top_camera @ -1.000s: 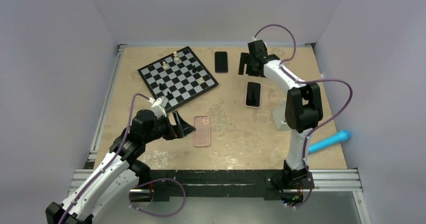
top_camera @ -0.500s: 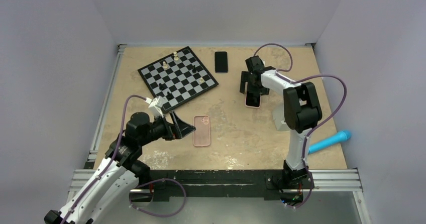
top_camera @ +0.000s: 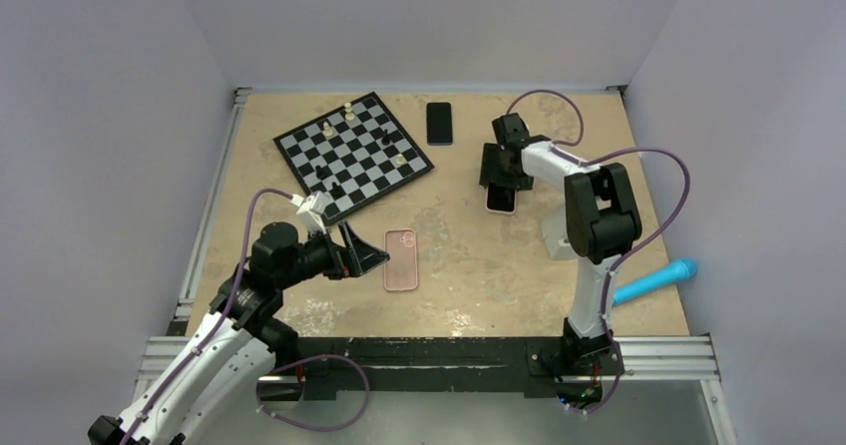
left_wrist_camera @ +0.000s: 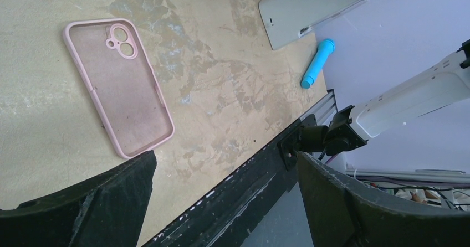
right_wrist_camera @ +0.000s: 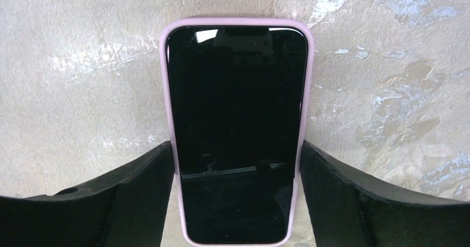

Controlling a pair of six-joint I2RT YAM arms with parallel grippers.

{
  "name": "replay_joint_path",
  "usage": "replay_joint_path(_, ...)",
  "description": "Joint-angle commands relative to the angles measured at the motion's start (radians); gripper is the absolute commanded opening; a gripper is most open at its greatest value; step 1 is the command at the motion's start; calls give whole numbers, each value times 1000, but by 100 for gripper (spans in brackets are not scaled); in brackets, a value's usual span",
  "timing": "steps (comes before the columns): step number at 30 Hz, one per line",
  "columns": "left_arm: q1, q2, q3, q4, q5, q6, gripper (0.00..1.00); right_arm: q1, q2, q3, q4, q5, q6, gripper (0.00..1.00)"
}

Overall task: Take the phone out of the phone case
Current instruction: Pick up the phone at the center of the board, then adjust the phone.

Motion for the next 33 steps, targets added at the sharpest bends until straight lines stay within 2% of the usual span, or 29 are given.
replay_joint_path(1, -2, 5, 3, 43, 14, -11, 100, -4, 8, -13, 45, -104, -19, 71)
replay_joint_path(6, -3, 25, 18, 44, 11, -10, 99, -4, -34, -70, 118, -110, -48, 35)
replay_joint_path(12, -3, 59, 61, 37, 4, -13, 97, -1, -187, -210, 286, -188, -93, 1)
replay_joint_path(17, -3, 54, 96, 18, -17, -40, 97, 22, -300, -337, 425, -255, -176, 0)
replay_joint_path(20, -3, 45, 129, -34, -63, -66, 96, 76, -379, -414, 529, -259, -216, 0)
replay_joint_path(24, 0, 52, 200, -154, -139, -79, 96, 191, -496, -498, 645, -201, -292, 0)
replay_joint_path(28, 12, 69, 281, -278, -208, -66, 100, 256, -622, -605, 795, -254, -324, 0)
replay_joint_path(33, 50, 109, 332, -279, -153, -82, 100, 346, -688, -650, 877, -329, -373, 0)
